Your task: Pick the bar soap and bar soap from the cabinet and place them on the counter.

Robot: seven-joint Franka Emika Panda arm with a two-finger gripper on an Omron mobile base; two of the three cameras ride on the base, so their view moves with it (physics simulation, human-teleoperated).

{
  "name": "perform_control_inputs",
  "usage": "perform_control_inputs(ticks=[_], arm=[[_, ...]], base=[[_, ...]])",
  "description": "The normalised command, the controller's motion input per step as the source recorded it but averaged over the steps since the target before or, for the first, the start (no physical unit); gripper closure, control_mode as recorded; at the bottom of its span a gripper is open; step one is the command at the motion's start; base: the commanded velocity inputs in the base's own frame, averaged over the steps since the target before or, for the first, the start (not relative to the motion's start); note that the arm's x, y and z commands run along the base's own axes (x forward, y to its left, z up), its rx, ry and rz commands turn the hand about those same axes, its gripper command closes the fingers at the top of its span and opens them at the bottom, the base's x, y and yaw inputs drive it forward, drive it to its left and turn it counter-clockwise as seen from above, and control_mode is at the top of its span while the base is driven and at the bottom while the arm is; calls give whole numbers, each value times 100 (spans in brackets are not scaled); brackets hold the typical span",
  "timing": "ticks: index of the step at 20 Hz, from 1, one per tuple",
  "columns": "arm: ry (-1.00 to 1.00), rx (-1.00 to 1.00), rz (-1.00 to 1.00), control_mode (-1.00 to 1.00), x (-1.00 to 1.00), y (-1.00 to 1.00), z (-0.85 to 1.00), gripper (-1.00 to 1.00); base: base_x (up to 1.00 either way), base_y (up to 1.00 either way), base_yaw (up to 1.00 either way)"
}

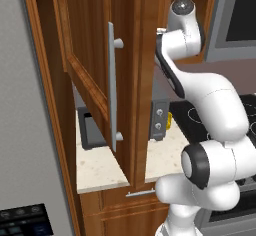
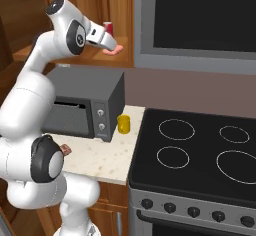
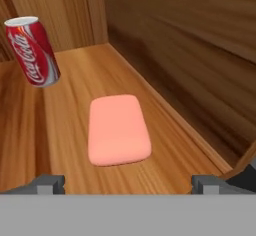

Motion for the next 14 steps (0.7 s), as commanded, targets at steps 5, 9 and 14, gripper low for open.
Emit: perform_control_inputs(ticks=[5,9,14], arm=[[0,0,0,-100,24,0,-13,-100],[0,0,0,-100,24,-6,-8,-100],[1,-1,-1,-100,20,-12,-4,-100]], base=[[0,0,0],[0,0,0],[0,0,0]])
